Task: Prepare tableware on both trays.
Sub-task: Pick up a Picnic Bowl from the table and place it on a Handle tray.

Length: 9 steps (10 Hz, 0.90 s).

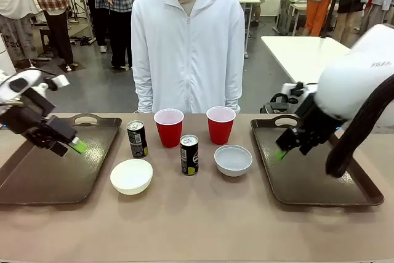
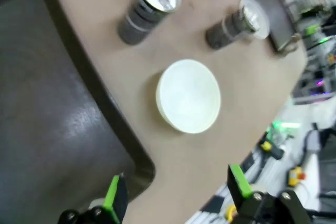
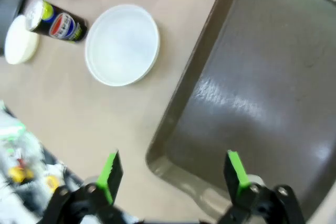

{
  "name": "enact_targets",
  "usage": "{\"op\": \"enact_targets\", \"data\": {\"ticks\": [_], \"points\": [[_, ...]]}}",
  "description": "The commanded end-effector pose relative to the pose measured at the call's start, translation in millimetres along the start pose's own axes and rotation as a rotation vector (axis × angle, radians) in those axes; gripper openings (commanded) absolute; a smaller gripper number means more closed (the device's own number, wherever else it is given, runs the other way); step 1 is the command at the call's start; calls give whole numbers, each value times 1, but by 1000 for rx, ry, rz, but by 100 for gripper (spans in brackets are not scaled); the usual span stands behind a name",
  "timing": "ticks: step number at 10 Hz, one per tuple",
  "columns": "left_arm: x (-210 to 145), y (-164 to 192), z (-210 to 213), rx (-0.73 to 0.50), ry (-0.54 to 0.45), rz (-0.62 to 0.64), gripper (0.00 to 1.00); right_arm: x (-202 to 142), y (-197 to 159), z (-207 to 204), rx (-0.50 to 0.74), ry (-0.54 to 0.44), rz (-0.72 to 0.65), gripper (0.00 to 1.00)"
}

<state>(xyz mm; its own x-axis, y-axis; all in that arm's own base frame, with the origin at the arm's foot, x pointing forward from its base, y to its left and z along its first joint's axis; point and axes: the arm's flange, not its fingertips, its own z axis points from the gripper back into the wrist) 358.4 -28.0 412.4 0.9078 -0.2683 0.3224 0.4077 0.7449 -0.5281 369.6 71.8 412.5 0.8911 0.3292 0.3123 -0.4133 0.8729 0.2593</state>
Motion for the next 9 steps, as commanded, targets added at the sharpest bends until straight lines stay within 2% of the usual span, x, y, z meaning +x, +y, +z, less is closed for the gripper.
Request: {"op": "enact_targets", "data": {"ticks": [1, 3, 5, 6, 9], "points": [[-55, 44, 10, -116, -60, 35, 100, -149, -34, -17, 133, -109, -15, 100], [-73, 85, 46, -176, -155, 122, 100, -194, -71, 7, 186, -213, -90, 100], [-94, 106, 85, -198, -257, 162, 100, -234, -85, 27, 241, -330, -136, 100], [-106, 100, 99, -194, -304, 157, 100, -254, -85, 39, 242, -362, -146, 100], [-136, 86, 130, -152, -382, 151, 100, -308, -85, 59, 204, -354, -234, 100]]}}
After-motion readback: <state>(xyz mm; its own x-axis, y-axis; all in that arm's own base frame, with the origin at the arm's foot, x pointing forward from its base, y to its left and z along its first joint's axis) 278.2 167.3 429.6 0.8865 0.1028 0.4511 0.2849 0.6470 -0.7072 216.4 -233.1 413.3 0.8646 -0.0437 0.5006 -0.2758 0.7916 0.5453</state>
